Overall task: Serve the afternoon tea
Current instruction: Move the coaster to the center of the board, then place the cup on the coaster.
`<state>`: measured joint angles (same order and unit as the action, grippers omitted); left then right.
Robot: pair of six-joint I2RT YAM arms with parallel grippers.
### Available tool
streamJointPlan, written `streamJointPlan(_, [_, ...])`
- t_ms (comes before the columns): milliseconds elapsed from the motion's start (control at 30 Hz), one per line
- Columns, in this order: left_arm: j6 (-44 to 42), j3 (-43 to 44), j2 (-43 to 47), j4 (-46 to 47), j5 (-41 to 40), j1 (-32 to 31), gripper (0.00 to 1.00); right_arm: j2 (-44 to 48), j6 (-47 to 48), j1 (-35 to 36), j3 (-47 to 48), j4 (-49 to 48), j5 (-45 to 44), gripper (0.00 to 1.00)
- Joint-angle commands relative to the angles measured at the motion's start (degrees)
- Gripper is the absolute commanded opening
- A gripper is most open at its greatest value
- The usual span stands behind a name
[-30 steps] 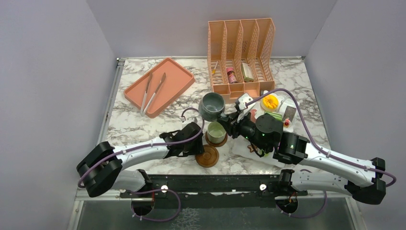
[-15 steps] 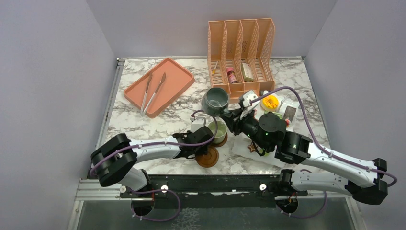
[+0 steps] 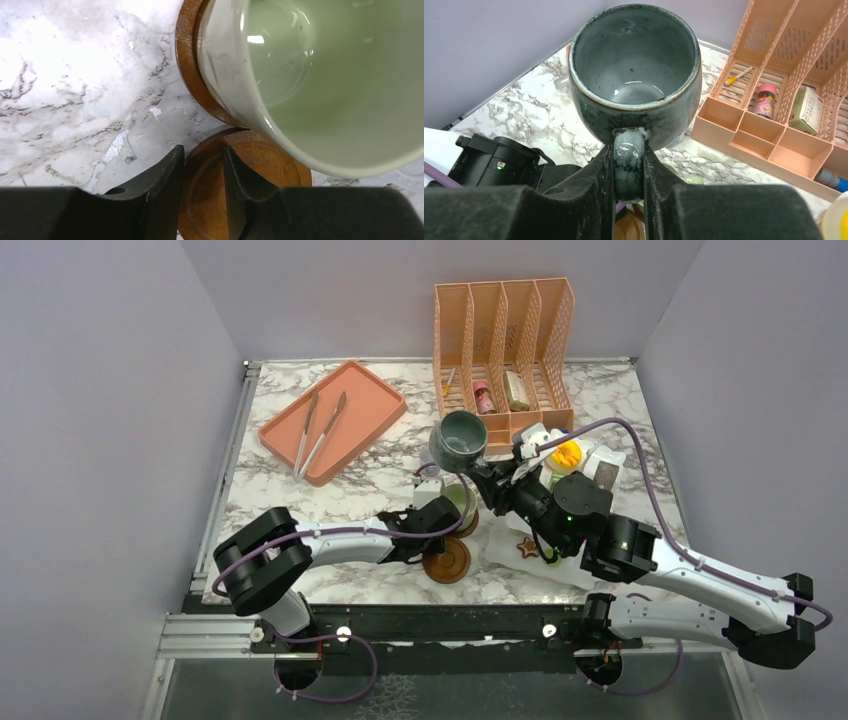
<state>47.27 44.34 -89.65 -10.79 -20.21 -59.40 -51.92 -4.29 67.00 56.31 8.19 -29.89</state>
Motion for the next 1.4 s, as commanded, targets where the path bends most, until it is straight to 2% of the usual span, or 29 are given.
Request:
streamJointPlan(0, [-1.65,-1.18,-5.24,-4.35,-1.22,-0.2,0.33,3.47,1.26,0.06,2.19,-9.24,-2.95,0.01])
streamJointPlan(267, [-2.16,2.36,-8.8,-6.52,-4.75,0.66,0.32,4.48,1.41,0.06,1.68,-9.07,-3.11,0.01])
streamJointPlan(700, [-0.25,1.66,-10.01,-9.89,-5.83,2.26,0.31,5.39,0.5,0.05,0.92,-8.27,-3.51,0.01])
streamJointPlan(967, [2.74,-4.17,-5.58,-10.04,-1.85,2.27,0.31,6.41,-1.33,0.06,0.82,-0.81,-1.75,0.01])
streamJointPlan(1367, [3.38,-6.24,-0.25,-12.94,-0.71,2.27,0.32,9.0,-5.95,0.06,-0.31,10.81,1.37,0.01])
